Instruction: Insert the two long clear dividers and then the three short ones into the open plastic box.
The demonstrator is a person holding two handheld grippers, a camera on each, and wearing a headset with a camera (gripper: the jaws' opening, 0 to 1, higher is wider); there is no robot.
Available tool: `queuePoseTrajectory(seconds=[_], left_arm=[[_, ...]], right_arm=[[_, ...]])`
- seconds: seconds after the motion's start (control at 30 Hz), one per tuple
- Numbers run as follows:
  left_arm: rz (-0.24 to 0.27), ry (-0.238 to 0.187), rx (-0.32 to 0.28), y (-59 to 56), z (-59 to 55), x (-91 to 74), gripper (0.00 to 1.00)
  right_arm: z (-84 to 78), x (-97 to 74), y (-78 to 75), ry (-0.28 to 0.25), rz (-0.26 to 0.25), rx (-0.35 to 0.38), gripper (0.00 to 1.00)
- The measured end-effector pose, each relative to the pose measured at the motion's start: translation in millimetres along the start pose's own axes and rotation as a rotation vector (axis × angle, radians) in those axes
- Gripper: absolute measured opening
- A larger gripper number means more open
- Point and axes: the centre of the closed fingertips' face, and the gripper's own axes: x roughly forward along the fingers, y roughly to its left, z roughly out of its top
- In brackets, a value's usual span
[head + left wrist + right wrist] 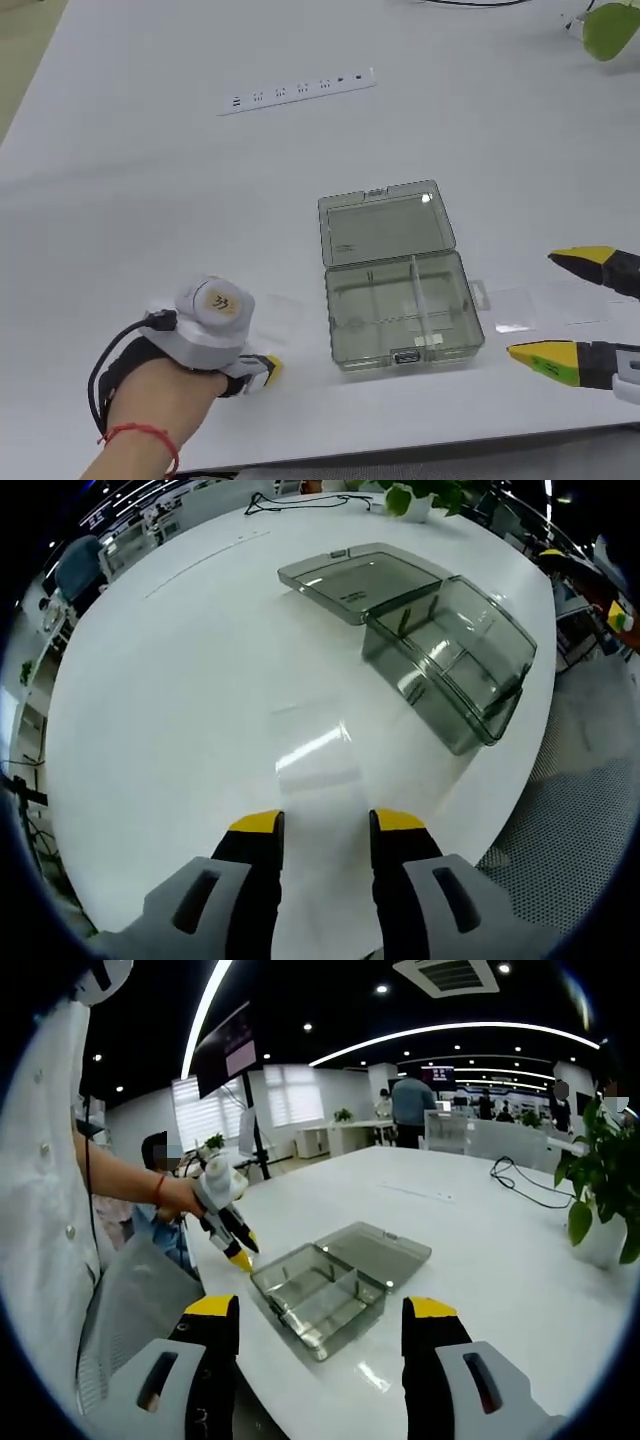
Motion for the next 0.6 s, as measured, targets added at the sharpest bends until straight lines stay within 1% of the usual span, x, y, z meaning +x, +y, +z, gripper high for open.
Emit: queuePoseTrajectory(seconds=[0.2,0.27,0.33,0.43,0.5,0.6], left_arm=[[-0.02,-0.005,-0.013,2.1,0.2,0.0,0.32],[-0.029,-0.007,-0.029,2.3,0.3,-0.1,0.31],[-0.032,-0.007,-0.023,1.9,0.3,0.5,0.31],[-0.04,-0.012,-0.056,1.9,1.1,0.5,0.31],[-0.043,-0.017,-0.059,1.7,0.8,0.5,0.31],[-0.059,-0.035,-0.1,1.2,0.0,-0.3,0.31]], right_arm=[[-3.4,-1.1,1.1,0.008,-0.002,-0.001,0.67],[-4.4,-1.1,1.3,0.012,-0.003,0.0,0.66],[-4.2,-0.8,1.1,0.01,-0.005,-0.001,0.66],[-4.4,0.3,1.6,0.013,-0.003,-0.004,0.66],[-4.4,0.8,2.4,0.013,0.001,-0.001,0.66],[-4.7,1.3,2.7,0.017,0.001,-0.005,0.66]])
